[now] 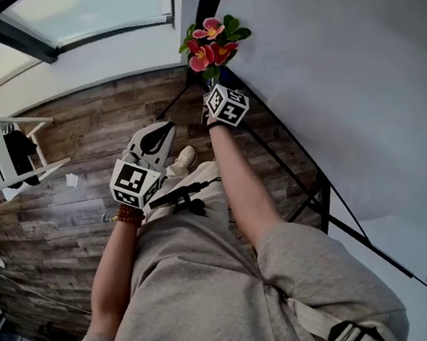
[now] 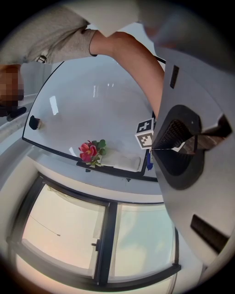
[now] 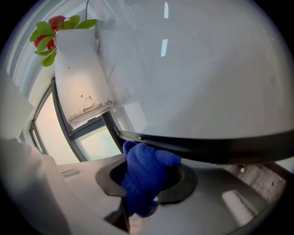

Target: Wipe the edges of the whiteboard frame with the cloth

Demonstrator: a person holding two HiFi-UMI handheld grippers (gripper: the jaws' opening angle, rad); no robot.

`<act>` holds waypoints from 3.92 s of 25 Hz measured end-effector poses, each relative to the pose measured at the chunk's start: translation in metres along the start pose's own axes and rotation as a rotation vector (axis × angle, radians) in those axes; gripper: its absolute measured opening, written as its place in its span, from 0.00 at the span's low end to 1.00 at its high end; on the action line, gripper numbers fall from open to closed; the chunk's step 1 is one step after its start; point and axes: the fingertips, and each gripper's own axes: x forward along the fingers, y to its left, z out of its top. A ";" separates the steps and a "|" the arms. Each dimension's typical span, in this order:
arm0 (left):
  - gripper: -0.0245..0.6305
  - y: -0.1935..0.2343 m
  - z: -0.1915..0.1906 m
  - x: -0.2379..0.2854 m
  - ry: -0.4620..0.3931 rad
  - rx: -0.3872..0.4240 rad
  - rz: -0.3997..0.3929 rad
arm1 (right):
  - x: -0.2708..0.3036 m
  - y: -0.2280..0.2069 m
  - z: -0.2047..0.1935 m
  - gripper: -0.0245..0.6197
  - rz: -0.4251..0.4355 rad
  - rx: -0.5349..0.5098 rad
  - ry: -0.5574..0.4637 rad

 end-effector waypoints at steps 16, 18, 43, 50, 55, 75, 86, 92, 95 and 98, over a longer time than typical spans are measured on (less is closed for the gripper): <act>0.05 -0.001 0.002 0.017 0.026 0.049 -0.090 | -0.056 0.073 -0.096 0.25 0.449 -0.281 0.283; 0.05 -0.009 -0.003 0.022 0.055 0.054 -0.130 | -0.073 0.066 -0.103 0.25 0.443 -0.291 0.304; 0.05 -0.333 0.015 0.014 0.087 0.257 -0.996 | -0.484 -0.097 -0.006 0.25 -0.430 -0.058 -0.168; 0.05 -0.385 0.051 -0.010 -0.037 0.287 -1.084 | -0.567 -0.066 0.046 0.25 -0.641 -0.087 -0.320; 0.05 -0.410 0.084 -0.004 -0.143 0.347 -1.126 | -0.592 -0.052 0.099 0.25 -0.777 -0.147 -0.423; 0.05 -0.380 0.148 0.002 -0.253 0.326 -1.003 | -0.588 0.010 0.179 0.25 -1.000 -0.274 -0.568; 0.05 -0.376 0.133 -0.002 -0.235 0.318 -1.045 | -0.578 0.010 0.169 0.25 -1.041 -0.284 -0.499; 0.05 -0.377 0.124 -0.004 -0.209 0.323 -1.071 | -0.578 0.012 0.159 0.25 -1.068 -0.281 -0.473; 0.05 -0.384 0.116 -0.008 -0.193 0.329 -1.096 | -0.588 0.013 0.151 0.25 -1.097 -0.271 -0.466; 0.05 -0.393 0.107 -0.016 -0.181 0.338 -1.130 | -0.600 0.013 0.140 0.25 -1.129 -0.247 -0.459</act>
